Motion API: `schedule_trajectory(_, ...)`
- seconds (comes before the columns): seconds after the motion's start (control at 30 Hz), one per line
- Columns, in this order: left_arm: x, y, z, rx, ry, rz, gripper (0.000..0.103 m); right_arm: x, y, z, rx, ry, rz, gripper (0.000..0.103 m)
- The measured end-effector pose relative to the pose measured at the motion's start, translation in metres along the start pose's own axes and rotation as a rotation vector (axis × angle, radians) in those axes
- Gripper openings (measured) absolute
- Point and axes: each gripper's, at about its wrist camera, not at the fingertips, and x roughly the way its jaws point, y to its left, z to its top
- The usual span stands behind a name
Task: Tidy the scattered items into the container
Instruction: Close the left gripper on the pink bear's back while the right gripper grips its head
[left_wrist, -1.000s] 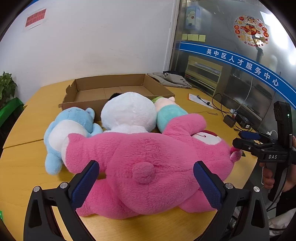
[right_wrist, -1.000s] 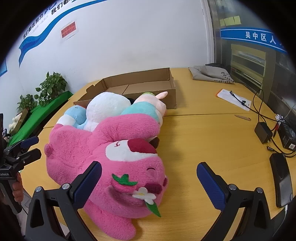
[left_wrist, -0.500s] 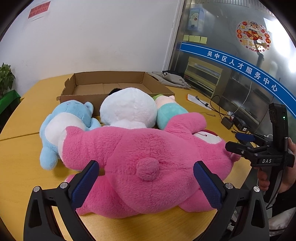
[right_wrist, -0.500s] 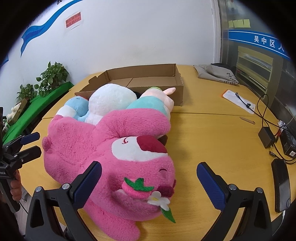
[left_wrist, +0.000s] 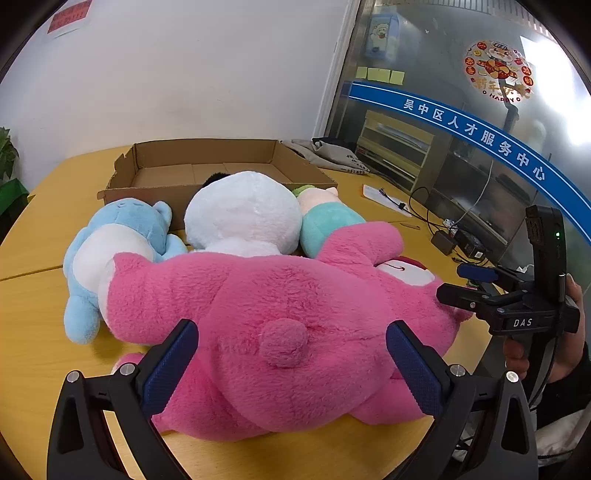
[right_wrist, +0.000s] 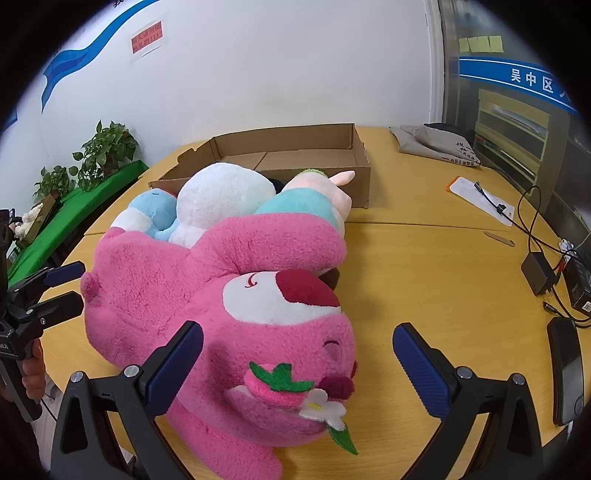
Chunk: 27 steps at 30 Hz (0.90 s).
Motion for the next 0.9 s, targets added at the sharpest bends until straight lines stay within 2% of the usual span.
schedule_trajectory(0.27,0.005,0.005,0.001,-0.009,0.008,-0.012,0.103,0.003,-0.003,-0.002,0.008,-0.001,0.013,0.103)
schedule_trajectory(0.53,0.023,0.021,-0.002,-0.026,0.057,-0.076,0.103,0.010,-0.021,-0.014,0.033,-0.005,0.059,0.103)
schedule_trajectory(0.67,0.043,0.035,-0.008,-0.071,0.125,-0.142,0.103,0.019,-0.030,-0.022,0.059,0.008,0.113,0.103)
schedule_trajectory(0.83,0.046,0.042,-0.010,-0.091,0.134,-0.188,0.103,0.032,-0.034,-0.028,0.078,0.001,0.164,0.102)
schedule_trajectory(0.9,0.045,0.041,-0.010,-0.085,0.135,-0.187,0.099,0.039,-0.037,-0.029,0.112,0.012,0.203,0.102)
